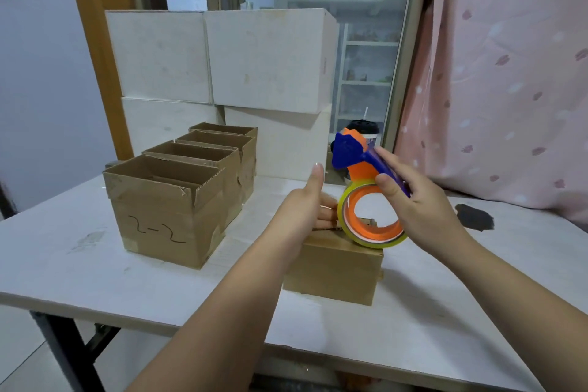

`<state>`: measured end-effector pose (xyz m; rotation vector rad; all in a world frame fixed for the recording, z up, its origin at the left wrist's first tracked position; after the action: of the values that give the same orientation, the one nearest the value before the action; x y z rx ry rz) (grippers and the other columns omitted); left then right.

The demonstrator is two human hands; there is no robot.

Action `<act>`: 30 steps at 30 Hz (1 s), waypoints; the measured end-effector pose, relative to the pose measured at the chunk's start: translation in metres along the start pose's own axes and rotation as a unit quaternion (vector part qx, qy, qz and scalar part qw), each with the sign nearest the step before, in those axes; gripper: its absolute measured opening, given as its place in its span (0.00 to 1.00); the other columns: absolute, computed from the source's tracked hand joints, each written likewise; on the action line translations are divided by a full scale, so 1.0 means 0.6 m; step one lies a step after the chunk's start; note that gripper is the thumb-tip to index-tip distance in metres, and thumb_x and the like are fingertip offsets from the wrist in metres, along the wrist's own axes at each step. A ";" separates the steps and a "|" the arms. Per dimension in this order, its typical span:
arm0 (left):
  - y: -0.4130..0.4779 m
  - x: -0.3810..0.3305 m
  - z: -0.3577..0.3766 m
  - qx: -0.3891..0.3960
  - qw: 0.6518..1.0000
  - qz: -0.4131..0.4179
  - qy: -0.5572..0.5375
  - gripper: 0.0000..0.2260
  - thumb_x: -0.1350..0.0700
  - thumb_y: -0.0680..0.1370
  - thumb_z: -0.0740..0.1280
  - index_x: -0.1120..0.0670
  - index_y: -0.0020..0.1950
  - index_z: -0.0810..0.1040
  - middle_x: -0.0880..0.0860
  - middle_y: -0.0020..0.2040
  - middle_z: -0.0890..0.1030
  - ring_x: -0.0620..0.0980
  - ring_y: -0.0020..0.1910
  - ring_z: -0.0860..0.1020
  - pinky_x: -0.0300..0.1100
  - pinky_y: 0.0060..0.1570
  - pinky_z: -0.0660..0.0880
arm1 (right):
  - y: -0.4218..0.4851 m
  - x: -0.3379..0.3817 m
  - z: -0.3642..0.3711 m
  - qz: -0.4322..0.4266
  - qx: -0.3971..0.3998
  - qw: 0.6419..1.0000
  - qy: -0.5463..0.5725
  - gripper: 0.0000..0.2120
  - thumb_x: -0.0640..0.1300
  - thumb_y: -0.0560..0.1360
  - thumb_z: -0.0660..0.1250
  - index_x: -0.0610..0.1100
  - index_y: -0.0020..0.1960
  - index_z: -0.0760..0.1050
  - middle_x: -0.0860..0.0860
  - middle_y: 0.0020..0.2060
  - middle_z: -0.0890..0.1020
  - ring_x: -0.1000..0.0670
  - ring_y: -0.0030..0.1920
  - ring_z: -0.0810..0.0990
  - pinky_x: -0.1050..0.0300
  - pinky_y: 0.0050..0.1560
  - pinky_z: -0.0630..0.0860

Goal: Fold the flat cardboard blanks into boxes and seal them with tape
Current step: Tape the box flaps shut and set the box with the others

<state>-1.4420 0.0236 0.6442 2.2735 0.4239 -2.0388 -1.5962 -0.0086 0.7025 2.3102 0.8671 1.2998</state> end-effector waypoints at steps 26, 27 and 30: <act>0.002 0.041 -0.073 -0.126 0.982 0.021 -0.137 0.11 0.59 0.79 0.64 0.59 0.40 0.82 0.56 0.42 0.85 0.53 0.48 0.82 0.56 0.64 0.70 | -0.004 0.004 0.051 -0.020 0.020 0.992 0.127 0.34 0.80 0.64 0.54 0.73 0.67 0.58 0.68 0.66 0.71 0.59 0.55 0.73 0.62 0.56 0.72; 0.003 0.042 -0.075 -0.132 0.981 0.029 -0.138 0.12 0.58 0.79 0.64 0.59 0.39 0.83 0.56 0.42 0.85 0.54 0.48 0.82 0.57 0.64 0.69 | -0.006 0.002 0.054 -0.016 0.014 0.990 0.136 0.33 0.81 0.63 0.54 0.73 0.67 0.58 0.67 0.66 0.71 0.59 0.53 0.73 0.64 0.54 0.72; 0.014 0.048 -0.078 -0.130 0.978 0.031 -0.161 0.15 0.56 0.79 0.65 0.57 0.34 0.82 0.57 0.41 0.85 0.55 0.48 0.82 0.59 0.64 0.68 | -0.015 0.003 0.062 -0.014 0.009 0.989 0.150 0.33 0.80 0.64 0.54 0.74 0.67 0.56 0.78 0.61 0.68 0.65 0.54 0.74 0.71 0.49 0.73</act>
<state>-1.3921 0.0307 0.6204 1.7496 0.5475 -2.1234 -1.5666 -0.0009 0.6791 2.1386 1.0025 1.6624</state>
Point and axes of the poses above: each hand's wrist, its own y-axis towards the middle knuckle, its own z-axis out of the palm, x = y × z, the point moved 9 cm from there along y, towards the middle knuckle
